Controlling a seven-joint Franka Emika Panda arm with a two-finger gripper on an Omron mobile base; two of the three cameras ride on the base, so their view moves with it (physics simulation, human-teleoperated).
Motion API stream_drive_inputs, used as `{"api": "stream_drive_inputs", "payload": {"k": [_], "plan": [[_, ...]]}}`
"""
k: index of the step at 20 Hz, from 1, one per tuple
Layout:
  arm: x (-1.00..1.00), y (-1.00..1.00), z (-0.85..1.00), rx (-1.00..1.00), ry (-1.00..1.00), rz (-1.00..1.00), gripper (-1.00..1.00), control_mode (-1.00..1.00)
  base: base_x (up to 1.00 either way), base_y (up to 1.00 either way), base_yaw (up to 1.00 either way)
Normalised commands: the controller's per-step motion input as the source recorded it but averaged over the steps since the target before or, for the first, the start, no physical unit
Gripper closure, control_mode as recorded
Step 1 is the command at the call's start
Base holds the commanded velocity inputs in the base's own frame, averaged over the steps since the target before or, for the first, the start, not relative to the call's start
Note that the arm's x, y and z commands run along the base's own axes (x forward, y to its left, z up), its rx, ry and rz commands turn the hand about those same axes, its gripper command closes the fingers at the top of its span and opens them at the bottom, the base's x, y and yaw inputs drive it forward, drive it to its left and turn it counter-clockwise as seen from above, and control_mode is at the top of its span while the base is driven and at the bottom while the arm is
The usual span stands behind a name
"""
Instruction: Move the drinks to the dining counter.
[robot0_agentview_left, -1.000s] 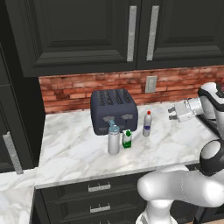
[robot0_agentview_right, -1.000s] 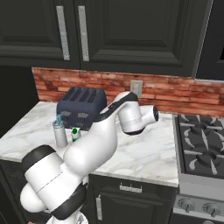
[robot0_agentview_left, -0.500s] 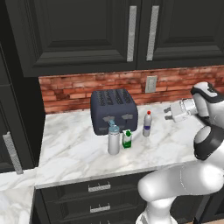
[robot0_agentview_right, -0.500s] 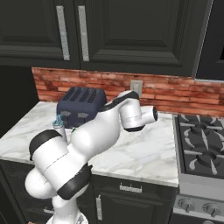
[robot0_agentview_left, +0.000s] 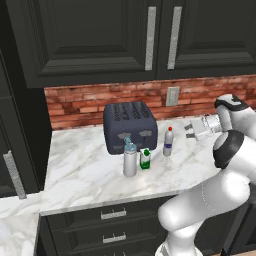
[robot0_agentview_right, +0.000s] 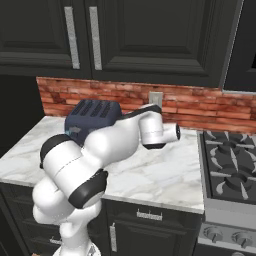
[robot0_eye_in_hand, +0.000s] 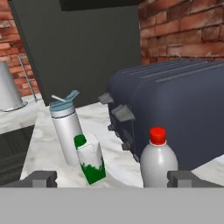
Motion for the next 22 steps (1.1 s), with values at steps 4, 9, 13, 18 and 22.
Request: {"api": "stream_drive_inputs", "payload": {"k": [4, 9, 13, 18, 22], "plan": [[0.14, 0.0, -0.13, 0.08, 0.0, 0.0, -1.0, -1.0, 0.0, 0.0, 0.0], [0.1, 0.0, -0.09, 0.03, 0.0, -0.02, -1.0, -1.0, 0.0, 0.0, 0.0], [0.07, 0.0, 0.0, 0.0, 0.0, -0.04, -1.0, -1.0, 0.0, 0.0, 0.0], [0.11, 0.0, 0.0, 0.0, 0.0, -0.03, -1.0, -1.0, 0.0, 0.0, 0.0], [0.1, 0.0, -0.01, 0.0, 0.0, -0.05, -1.0, -1.0, 0.0, 0.0, 0.0]]}}
